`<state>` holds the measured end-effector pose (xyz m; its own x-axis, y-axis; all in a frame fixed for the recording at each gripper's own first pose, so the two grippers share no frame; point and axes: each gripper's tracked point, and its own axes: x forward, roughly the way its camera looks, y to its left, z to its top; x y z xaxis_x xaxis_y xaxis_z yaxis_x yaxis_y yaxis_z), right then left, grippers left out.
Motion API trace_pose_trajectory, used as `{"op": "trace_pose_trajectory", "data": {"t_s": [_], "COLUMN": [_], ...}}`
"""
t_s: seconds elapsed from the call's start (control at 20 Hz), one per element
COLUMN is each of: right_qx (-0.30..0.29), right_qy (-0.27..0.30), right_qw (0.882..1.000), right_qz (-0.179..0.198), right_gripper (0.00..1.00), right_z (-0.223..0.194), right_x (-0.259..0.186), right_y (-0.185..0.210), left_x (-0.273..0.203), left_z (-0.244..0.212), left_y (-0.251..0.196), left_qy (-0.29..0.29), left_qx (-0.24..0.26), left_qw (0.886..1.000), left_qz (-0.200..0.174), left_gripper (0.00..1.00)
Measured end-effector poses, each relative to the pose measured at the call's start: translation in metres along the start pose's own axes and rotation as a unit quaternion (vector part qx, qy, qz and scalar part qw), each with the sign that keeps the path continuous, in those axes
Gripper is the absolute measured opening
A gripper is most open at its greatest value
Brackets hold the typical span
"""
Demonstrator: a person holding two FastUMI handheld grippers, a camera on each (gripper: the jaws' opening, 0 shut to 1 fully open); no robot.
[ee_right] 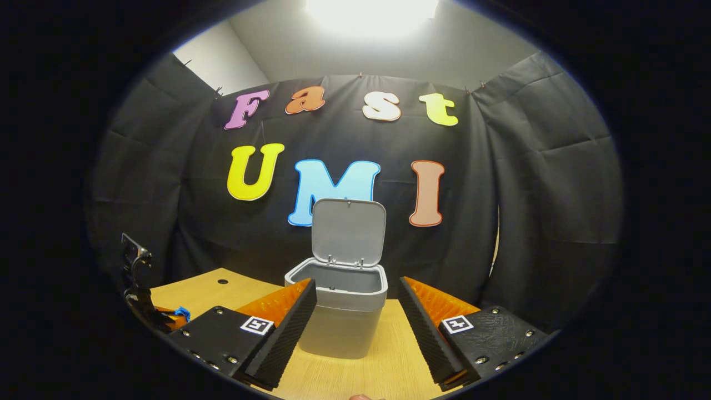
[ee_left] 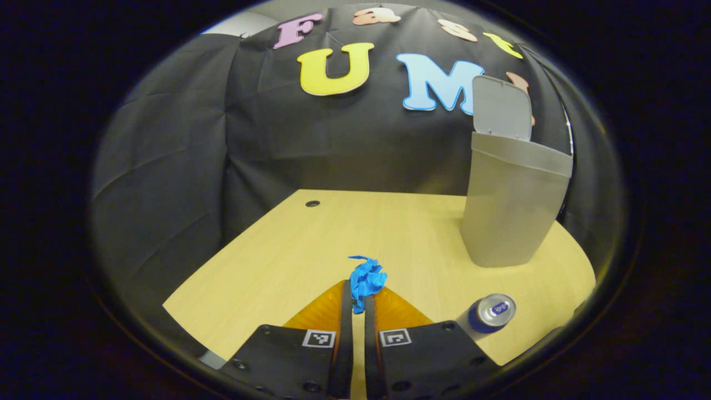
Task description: Press the lid of the desktop garbage bin to open it, pick up the crumpled paper on the desktop and throw it into the bin, then pick up the pop can on the desktop and drop it into the bin, and finally close the garbage bin lid.
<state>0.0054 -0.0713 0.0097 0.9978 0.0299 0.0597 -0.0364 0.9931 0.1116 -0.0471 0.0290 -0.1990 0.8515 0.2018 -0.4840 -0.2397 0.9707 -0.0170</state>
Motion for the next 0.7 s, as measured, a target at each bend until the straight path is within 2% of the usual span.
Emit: {"op": "trace_pose_trajectory", "data": {"t_s": [0.1, 0.3, 0.65, 0.7], "right_qx": [-0.004, -0.004, -0.015, -0.016], "right_qy": [-0.001, -0.007, -0.009, -0.007], "right_qw": [1.000, 1.000, 0.999, 0.998], "right_qz": [-0.012, -0.015, -0.049, -0.055], "right_gripper": [0.94, 0.94, 0.94, 0.94], "right_z": [0.002, 0.007, 0.006, 0.004], "right_x": [0.000, -0.004, -0.008, -0.008], "right_y": [-0.003, 0.003, -0.007, -0.010], "left_x": [-0.004, -0.014, -0.014, -0.012], "left_z": [0.023, 0.078, 0.147, 0.157], "left_y": [-0.010, -0.039, -0.116, -0.128], "left_qy": [-0.021, -0.074, -0.141, -0.150], "left_qx": [0.002, 0.026, 0.053, 0.056], "left_qw": [1.000, 0.996, 0.982, 0.980], "left_qz": [-0.012, -0.042, -0.112, -0.120], "left_gripper": [0.17, 0.15, 0.17, 0.15]}}
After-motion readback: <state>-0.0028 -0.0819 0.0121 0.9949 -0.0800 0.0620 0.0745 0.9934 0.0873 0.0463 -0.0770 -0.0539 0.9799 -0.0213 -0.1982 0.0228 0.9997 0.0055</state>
